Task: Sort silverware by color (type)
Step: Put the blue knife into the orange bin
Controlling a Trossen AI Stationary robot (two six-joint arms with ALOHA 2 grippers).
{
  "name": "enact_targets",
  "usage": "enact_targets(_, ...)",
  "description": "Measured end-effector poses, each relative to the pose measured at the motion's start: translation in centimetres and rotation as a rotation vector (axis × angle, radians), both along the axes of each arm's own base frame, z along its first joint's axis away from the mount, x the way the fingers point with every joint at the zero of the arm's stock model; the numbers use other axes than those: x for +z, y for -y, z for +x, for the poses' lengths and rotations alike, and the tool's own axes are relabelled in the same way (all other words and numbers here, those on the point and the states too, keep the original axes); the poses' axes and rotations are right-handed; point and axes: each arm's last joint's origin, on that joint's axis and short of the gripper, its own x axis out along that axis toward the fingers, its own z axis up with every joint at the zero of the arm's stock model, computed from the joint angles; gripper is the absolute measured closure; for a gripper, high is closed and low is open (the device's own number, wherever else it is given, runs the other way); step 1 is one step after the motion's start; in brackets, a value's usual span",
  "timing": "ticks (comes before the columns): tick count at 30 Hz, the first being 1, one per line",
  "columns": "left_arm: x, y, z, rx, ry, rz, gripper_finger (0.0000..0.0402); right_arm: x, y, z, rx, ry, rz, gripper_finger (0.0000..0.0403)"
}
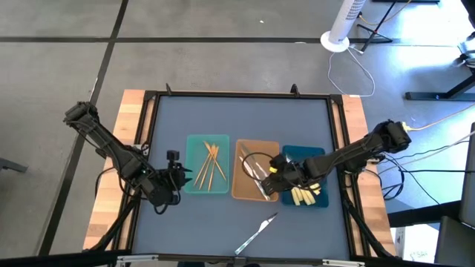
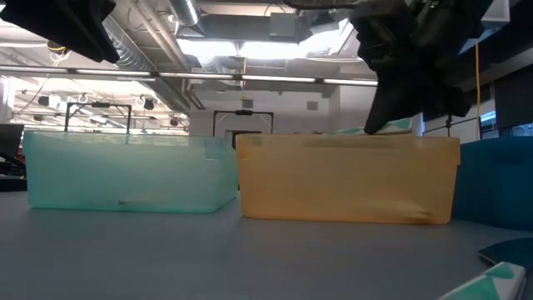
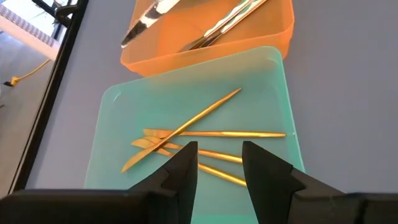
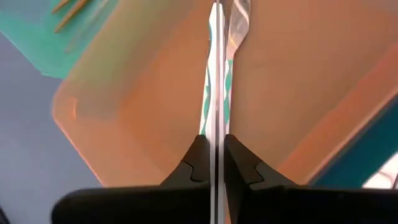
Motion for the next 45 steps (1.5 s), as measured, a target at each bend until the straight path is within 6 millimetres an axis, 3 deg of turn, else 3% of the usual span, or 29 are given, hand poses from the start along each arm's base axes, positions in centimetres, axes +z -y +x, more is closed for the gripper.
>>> enact_targets(23, 0.1, 0.1, 0.1, -0.017, 0.007, 0.008, 0.0282, -4.8, -1.0, 2.1, 0.009, -0.082, -0.011, 0.0394)
enact_targets(34, 0.1, 0.1, 0.1, -0.018, 0.006, 0.009, 0.0282, -5.1, -1.0, 2.4, 0.003, -0.065, -0.028, 0.0391)
enact_targets(45, 0.1, 0.1, 0.1, -0.018, 0.006, 0.009, 0.0282, -5.1, -1.0, 2.5, -0.018, -0.054, -0.015, 0.036)
